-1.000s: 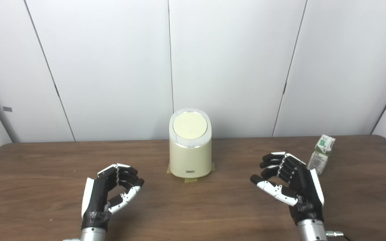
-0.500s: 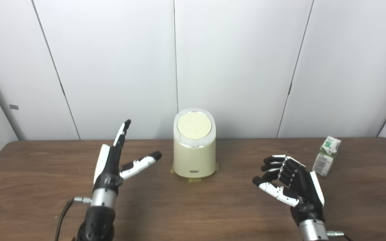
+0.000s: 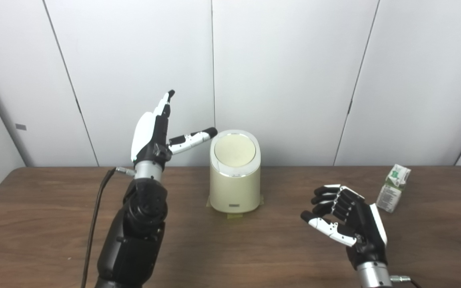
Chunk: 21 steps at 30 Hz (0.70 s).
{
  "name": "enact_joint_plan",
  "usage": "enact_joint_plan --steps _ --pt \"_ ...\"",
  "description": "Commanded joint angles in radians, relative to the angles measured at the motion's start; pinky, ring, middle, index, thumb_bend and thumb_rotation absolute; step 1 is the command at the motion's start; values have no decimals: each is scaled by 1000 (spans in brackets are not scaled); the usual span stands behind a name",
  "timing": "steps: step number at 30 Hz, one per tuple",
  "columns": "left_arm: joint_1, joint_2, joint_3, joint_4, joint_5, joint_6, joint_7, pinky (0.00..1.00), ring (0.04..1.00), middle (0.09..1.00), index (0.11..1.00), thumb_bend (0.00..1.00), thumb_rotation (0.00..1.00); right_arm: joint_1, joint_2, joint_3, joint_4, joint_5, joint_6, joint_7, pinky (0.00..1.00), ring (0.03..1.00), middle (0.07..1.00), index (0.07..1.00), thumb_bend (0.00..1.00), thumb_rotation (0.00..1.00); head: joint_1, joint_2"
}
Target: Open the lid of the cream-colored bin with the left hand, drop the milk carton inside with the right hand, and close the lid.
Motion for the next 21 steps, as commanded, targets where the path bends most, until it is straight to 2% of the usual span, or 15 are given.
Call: enact_joint_plan --steps 1,7,10,15,21 --pt "-81 3 -12 2 27 -8 20 1000 1000 1000 1000 1000 490 -35 6 4 -37 7 -32 4 376 426 492 513 515 0 -1 4" --pt "-129 1 -37 57 45 10 25 1000 1000 1000 1000 1000 498 -34 15 4 -47 9 -22 -2 378 425 491 514 515 0 -2 6" --pt "-138 11 -64 91 72 9 26 1000 1000 1000 1000 1000 465 -34 19 5 -48 8 -24 -2 378 422 492 517 514 0 -5 6" --pt "-148 33 -113 139 119 10 21 1000 1000 1000 1000 1000 451 -30 30 7 -64 7 -4 -4 378 418 493 520 514 0 -17 11" --pt "-139 41 -135 178 138 6 27 1000 1000 1000 1000 1000 437 -30 39 11 -83 -11 16 -6 373 415 493 524 513 0 -23 16"
